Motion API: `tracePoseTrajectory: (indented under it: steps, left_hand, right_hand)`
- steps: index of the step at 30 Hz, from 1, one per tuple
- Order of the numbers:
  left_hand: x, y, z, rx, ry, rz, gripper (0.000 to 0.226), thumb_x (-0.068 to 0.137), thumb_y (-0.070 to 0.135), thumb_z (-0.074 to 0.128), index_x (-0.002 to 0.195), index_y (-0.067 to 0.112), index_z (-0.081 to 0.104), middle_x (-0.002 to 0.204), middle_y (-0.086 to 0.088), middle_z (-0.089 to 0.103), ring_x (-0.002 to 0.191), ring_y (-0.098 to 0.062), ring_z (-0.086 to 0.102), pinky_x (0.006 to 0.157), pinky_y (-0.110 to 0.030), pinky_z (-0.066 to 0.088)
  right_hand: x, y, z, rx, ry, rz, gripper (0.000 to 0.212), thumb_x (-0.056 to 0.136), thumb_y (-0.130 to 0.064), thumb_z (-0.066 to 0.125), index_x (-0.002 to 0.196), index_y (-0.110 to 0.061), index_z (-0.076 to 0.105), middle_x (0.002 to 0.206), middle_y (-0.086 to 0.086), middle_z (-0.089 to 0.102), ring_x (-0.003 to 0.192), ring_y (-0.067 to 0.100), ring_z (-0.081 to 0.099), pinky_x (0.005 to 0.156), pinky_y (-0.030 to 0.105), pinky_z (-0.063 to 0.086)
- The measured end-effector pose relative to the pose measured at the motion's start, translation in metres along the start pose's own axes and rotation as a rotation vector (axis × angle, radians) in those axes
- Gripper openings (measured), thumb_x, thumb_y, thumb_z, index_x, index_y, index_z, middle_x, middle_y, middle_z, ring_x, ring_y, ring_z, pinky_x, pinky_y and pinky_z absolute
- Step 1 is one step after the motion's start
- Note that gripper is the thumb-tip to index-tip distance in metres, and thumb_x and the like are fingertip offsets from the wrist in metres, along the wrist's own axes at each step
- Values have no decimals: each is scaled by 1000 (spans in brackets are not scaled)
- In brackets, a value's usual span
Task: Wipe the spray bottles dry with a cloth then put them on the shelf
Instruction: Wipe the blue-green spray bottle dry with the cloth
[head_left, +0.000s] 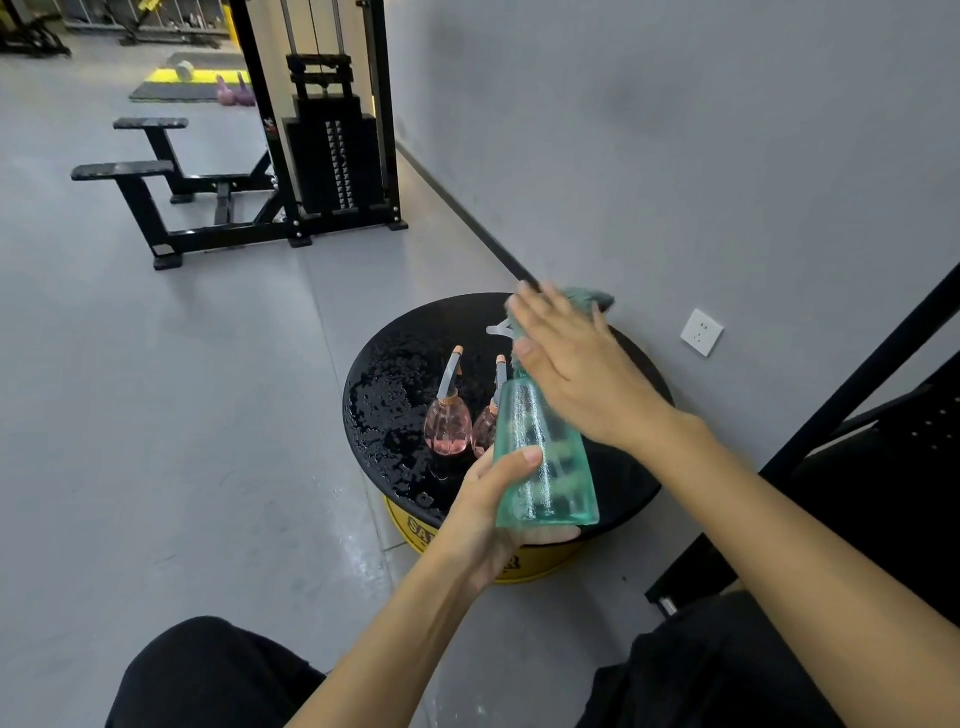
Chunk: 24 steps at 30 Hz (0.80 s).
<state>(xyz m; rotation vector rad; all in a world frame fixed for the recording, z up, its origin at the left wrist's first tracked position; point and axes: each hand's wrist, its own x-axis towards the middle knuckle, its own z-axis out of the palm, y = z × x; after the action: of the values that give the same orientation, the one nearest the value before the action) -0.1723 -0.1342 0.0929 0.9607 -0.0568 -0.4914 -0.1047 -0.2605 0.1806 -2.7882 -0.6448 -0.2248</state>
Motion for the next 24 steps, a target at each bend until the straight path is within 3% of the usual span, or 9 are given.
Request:
tracePoseTrajectory:
  steps: [2, 5, 9, 14, 19, 24]
  left_hand:
    - [1, -1, 2, 6, 12, 1, 60, 62, 42, 72, 116, 18, 65, 113, -15, 70, 97, -30, 70, 64, -41, 58]
    - [1, -1, 1, 7, 22, 8, 61, 61, 41, 72, 116, 16, 65, 113, -16, 69, 97, -30, 70, 65, -41, 58]
    - [1, 4, -4, -13, 16, 22, 74, 52, 43, 82, 118, 15, 63, 108, -13, 71, 93, -27, 71, 63, -40, 59]
    - [0, 4, -6, -11, 10, 7, 68, 60, 43, 72, 121, 14, 61, 110, -15, 69, 94, -28, 70, 64, -40, 58]
    - [1, 0, -6, 16, 23, 1, 65, 62, 44, 71, 119, 15, 62, 111, -13, 70, 93, -26, 70, 64, -39, 57]
    - [-2, -2, -6, -22, 17, 5, 89, 52, 49, 86, 127, 11, 58, 123, -24, 63, 101, -32, 67, 66, -42, 57]
  right_hand:
    - [0, -14, 3, -69, -36, -102, 52, 103, -42, 14, 152, -23, 18, 160, -11, 8, 146, 4, -4, 116, 40, -13]
    - [2, -14, 0, -65, -78, -155, 53, 103, -43, 13, 152, -25, 20, 159, -14, 10, 146, 1, -2, 116, 35, -12]
    - [7, 6, -2, -50, -63, -94, 60, 99, -51, 7, 153, -25, 9, 160, -11, 0, 146, 5, -7, 120, 38, -6]
    - [9, 15, -4, 71, -20, -1, 56, 102, -44, 17, 153, -22, 9, 161, -9, 0, 146, 6, -10, 120, 41, -4]
    - [-2, -10, 4, 6, -103, -176, 52, 103, -42, 14, 152, -26, 13, 159, -15, 5, 146, 1, -5, 116, 32, -12]
    - [-1, 8, 2, 7, -77, -143, 57, 101, -51, 10, 152, -27, 14, 159, -14, 6, 146, 1, -4, 120, 36, -3]
